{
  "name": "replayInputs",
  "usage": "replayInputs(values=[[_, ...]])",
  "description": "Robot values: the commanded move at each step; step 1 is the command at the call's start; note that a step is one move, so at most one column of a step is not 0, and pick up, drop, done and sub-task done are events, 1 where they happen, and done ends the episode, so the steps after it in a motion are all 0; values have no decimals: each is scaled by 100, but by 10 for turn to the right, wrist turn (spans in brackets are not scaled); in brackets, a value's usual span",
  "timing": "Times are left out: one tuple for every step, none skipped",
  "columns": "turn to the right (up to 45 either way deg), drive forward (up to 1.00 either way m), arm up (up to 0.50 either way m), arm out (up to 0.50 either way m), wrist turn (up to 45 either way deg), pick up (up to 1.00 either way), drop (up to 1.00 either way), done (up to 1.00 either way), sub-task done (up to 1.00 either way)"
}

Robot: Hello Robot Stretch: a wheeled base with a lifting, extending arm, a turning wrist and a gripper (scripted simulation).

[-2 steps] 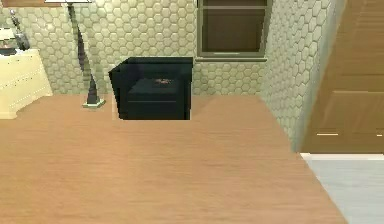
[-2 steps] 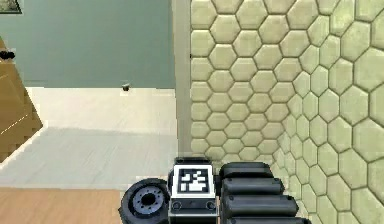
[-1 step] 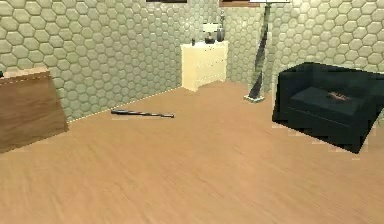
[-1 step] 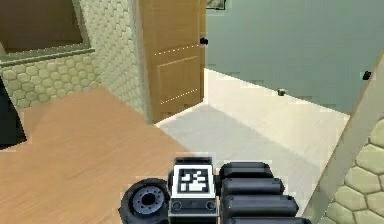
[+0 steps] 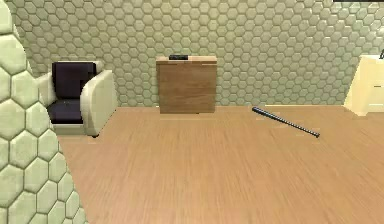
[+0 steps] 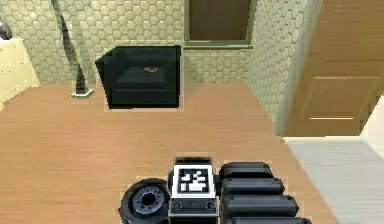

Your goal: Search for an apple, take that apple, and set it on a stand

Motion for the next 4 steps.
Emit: replayInputs(values=[[0, 100, 0, 0, 0, 0, 0, 0, 0], [0, 100, 0, 0, 0, 0, 0, 0, 0], [-180, 0, 0, 0, 0, 0, 0, 0, 0], [0, 15, 0, 0, 0, 0, 0, 0, 0]])
